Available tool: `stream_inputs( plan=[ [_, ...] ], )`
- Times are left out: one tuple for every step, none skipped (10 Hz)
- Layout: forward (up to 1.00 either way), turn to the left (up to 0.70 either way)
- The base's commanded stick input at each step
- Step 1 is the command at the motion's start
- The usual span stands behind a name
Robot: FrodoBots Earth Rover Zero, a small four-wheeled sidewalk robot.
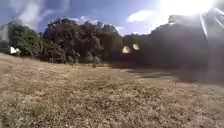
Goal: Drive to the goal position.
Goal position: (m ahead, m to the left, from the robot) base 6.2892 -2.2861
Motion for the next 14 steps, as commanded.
stream_inputs(
  plan=[
    [0.7,0.0],
    [0.7,0.0],
    [0.7,0.0],
    [0.7,0.0],
    [0.7,0.0],
    [0.7,0.0],
    [0.7,0.0],
    [0.7,0.0],
    [0.7,0.0],
    [0.7,0.0],
    [0.7,0.0],
    [0.7,0.0],
    [0.7,0.0],
    [0.7,0.0]
  ],
)
